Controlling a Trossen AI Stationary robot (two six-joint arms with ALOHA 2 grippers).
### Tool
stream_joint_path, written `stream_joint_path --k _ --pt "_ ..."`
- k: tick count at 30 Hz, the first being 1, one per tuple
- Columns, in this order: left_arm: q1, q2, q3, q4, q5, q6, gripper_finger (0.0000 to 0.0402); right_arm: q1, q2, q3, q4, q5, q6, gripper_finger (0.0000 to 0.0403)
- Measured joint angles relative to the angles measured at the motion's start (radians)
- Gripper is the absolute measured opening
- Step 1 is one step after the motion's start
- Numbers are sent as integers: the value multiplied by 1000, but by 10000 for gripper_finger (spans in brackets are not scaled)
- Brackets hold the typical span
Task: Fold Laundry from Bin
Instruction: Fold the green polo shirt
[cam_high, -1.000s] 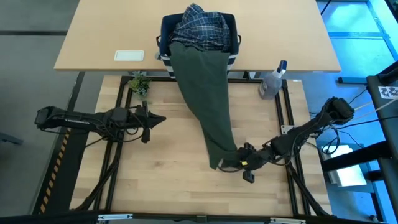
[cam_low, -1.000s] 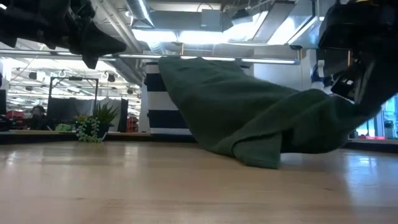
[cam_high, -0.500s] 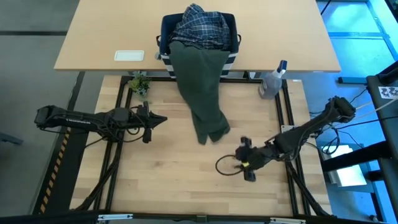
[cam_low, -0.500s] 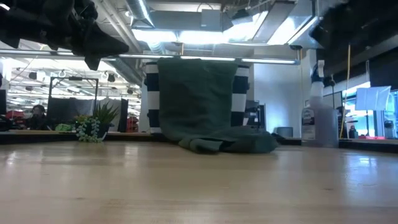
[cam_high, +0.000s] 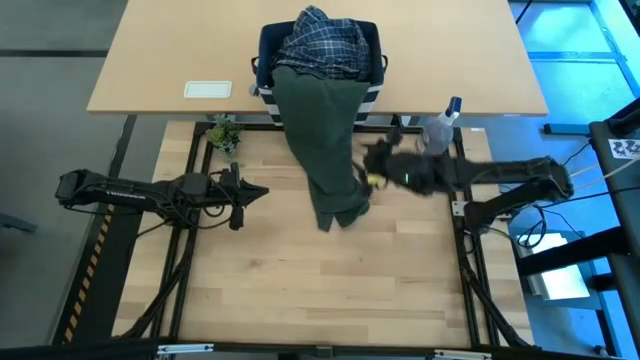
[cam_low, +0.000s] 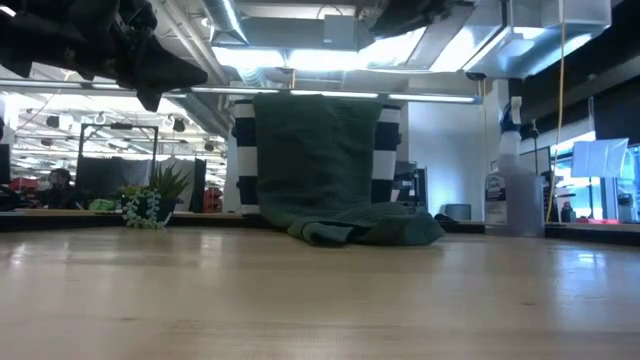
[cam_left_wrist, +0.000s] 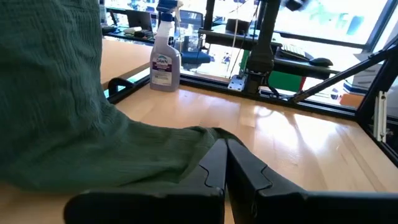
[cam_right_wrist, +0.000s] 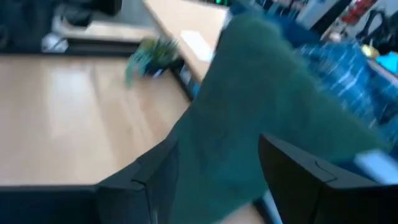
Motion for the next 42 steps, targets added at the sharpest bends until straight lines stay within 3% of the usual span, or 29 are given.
stream_joint_path --k 5,11,16,22,28,32,38,42 --pt "0 0 0 0 0 1 0 -248 0 0 161 -228 -95 212" --pt "0 0 0 0 0 1 0 -477 21 0 207 -363 -129 215" --pt "0 0 0 0 0 2 0 -604 92 0 248 -488 -117 216" --pt "0 0 0 0 0 1 0 -656 195 0 321 -525 -110 216" --pt "0 0 0 0 0 0 0 -658 227 2 348 -475 -157 209" --pt "0 0 0 0 0 0 0 -659 227 2 350 -464 -157 157" --pt "0 0 0 0 0 1 0 -660 215 1 357 -468 -180 23" --pt "0 0 0 -1 0 1 0 -659 203 -2 377 -492 -166 16"
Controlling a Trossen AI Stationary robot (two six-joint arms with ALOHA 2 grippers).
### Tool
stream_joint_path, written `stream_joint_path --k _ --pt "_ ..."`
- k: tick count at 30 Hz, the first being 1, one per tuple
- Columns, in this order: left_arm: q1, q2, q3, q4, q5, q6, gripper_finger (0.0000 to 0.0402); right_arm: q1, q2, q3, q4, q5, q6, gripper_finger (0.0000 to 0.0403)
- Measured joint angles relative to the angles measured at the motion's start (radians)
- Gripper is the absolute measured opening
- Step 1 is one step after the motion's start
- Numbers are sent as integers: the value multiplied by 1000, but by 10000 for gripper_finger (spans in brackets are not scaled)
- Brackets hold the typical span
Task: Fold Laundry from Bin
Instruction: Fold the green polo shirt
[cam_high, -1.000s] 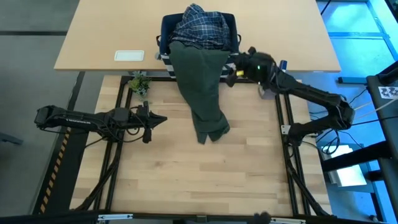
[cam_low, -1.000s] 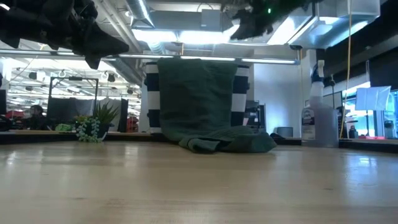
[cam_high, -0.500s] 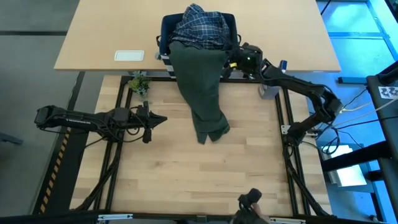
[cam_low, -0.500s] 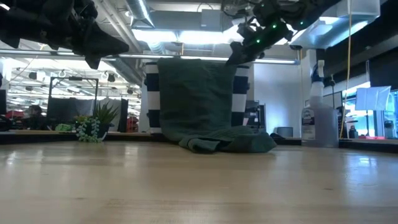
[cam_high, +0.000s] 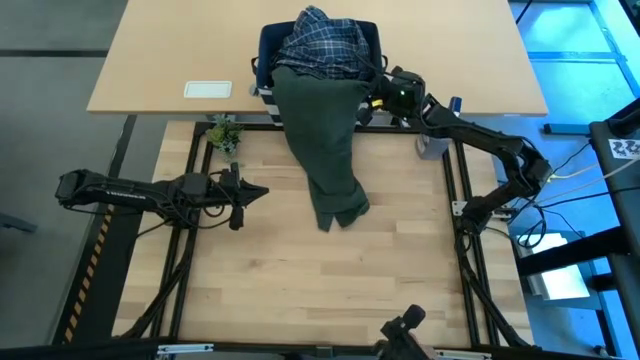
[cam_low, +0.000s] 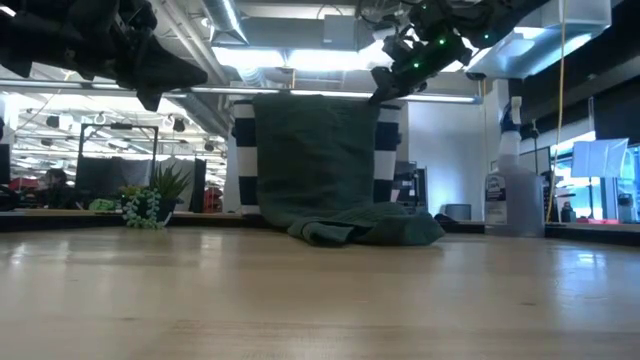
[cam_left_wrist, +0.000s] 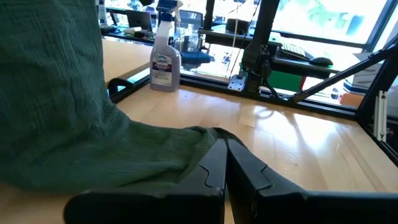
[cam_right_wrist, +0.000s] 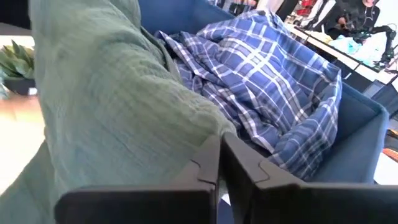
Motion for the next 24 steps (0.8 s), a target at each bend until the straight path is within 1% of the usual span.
stream_joint_path --k 3,5,7,10,12,16,18,22,24 --pt "0 0 0 -2 0 0 0 0 -30 0 18 -20 21 6" --pt "0 0 0 -2 0 0 0 0 -61 0 26 -58 47 5" --pt "0 0 0 -1 -10 18 0 10 -97 0 35 -122 93 4" --pt "0 0 0 -1 -81 27 0 33 -168 0 49 -258 147 2" --pt "0 -5 0 -2 -118 33 0 70 -223 0 54 -315 155 2" --pt "0 -10 -1 9 -131 80 0 179 -319 0 11 -327 150 1" --pt "0 -10 -1 26 -136 102 0 248 -359 0 -43 -330 148 1" --pt "0 -10 -1 61 -153 113 0 403 -390 1 -166 -324 147 1" --pt "0 -10 -1 75 -144 128 0 485 -385 0 -238 -289 146 1"
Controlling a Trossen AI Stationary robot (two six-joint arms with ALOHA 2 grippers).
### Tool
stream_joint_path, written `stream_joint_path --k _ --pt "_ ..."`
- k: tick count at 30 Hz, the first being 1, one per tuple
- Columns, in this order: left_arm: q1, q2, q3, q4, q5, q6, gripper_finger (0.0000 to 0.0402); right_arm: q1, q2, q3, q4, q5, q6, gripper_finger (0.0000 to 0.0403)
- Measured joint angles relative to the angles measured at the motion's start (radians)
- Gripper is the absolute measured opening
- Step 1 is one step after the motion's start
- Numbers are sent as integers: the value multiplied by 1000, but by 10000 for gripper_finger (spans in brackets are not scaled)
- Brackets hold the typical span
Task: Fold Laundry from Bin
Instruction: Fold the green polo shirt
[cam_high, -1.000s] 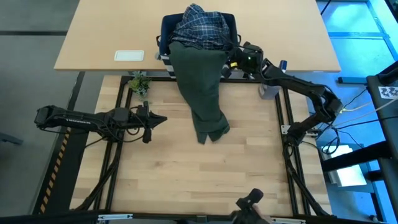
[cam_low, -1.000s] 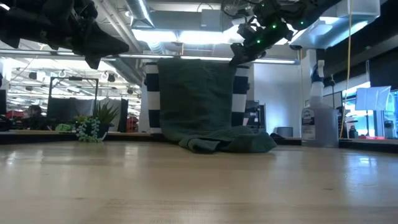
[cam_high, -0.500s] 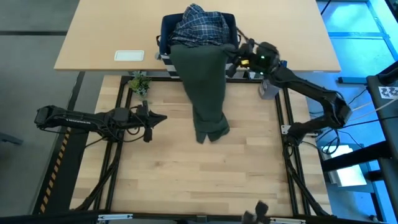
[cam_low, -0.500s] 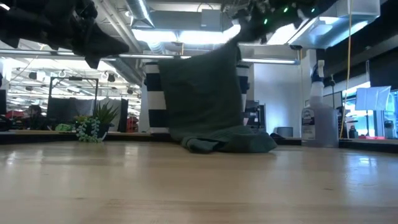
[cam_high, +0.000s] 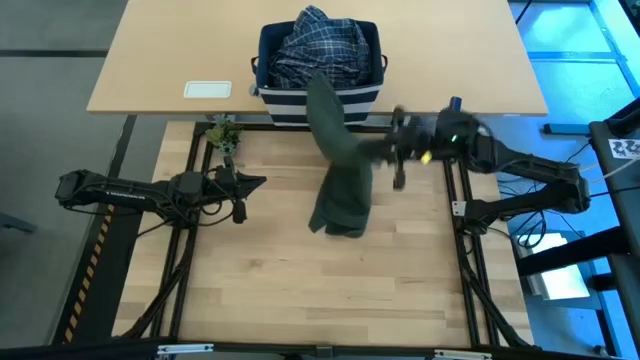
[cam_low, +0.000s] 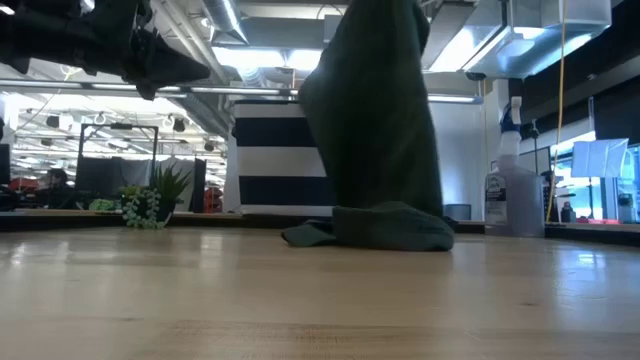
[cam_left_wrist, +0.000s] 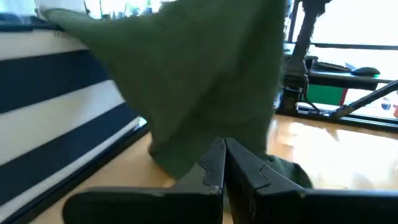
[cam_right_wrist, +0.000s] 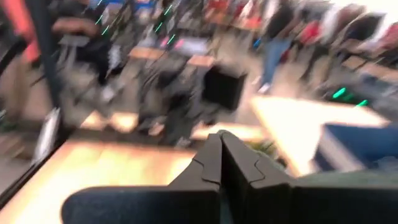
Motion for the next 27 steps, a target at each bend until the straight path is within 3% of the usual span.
stream_joint_path --k 7,17,23,27 --pt "0 0 0 3 121 -7 0 221 74 -83 -124 190 71 0" --pt "-36 15 0 -44 222 -86 0 383 222 -237 -140 208 182 0" --pt "-91 95 0 -61 166 -110 0 409 304 -258 -197 200 250 8" --pt "-105 163 0 -61 123 -126 0 409 344 -258 -213 139 262 46"
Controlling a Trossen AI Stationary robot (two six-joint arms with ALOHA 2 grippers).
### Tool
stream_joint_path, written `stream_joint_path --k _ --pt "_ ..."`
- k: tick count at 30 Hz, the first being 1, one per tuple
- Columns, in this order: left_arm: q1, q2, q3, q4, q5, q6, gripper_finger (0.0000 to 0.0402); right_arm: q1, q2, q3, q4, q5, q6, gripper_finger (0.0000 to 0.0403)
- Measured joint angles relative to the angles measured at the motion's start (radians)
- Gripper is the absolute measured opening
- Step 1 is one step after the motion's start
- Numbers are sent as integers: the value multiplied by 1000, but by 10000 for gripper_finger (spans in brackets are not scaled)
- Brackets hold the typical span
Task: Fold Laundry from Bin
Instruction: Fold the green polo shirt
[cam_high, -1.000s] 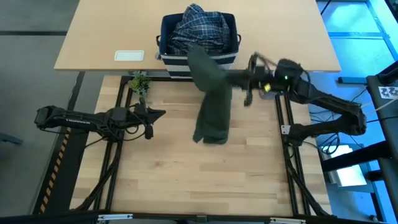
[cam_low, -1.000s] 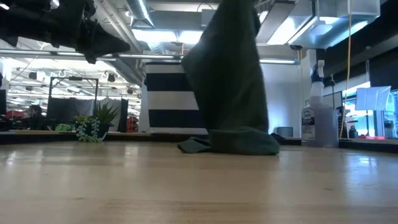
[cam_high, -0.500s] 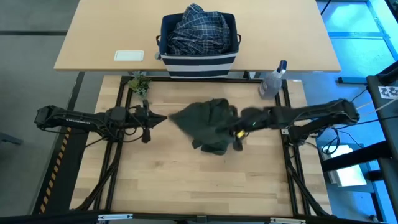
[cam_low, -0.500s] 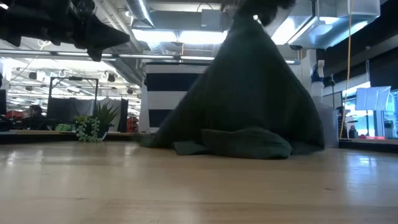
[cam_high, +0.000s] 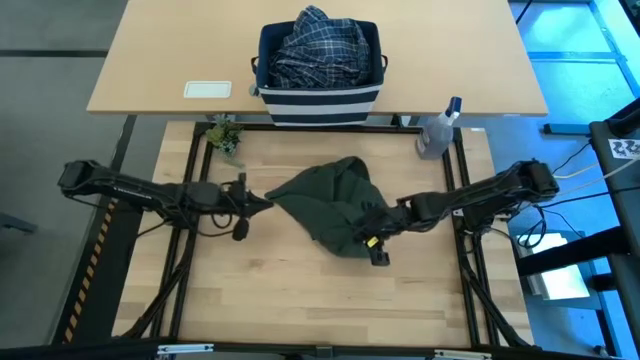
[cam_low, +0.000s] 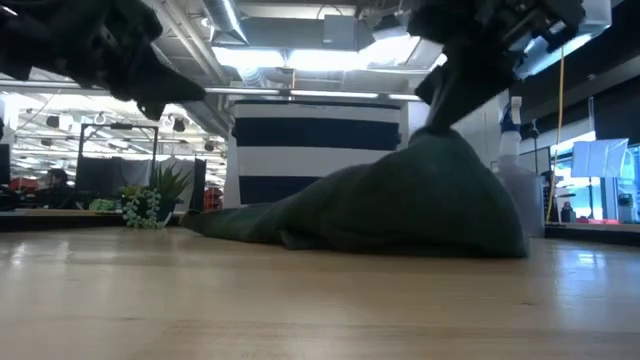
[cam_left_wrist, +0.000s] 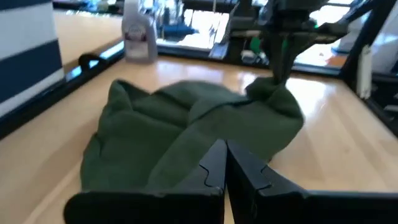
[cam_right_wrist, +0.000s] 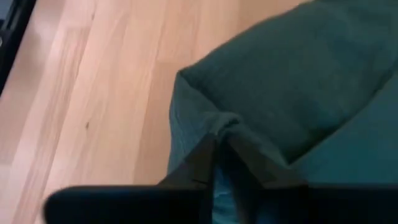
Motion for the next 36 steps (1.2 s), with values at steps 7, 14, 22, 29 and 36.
stream_joint_path --k 7,14,22,29,36 --pt "1 125 0 3 -4 -29 0 33 15 0 2 36 -7 172" --pt "29 208 0 55 -3 -17 0 -6 10 0 -9 207 -2 255" --pt "53 239 0 86 6 -2 0 -153 10 0 -10 126 41 248" --pt "53 239 0 86 7 12 0 -263 -28 0 17 -42 39 232" --pt "53 239 0 90 7 25 0 -281 -53 0 1 -42 37 232"
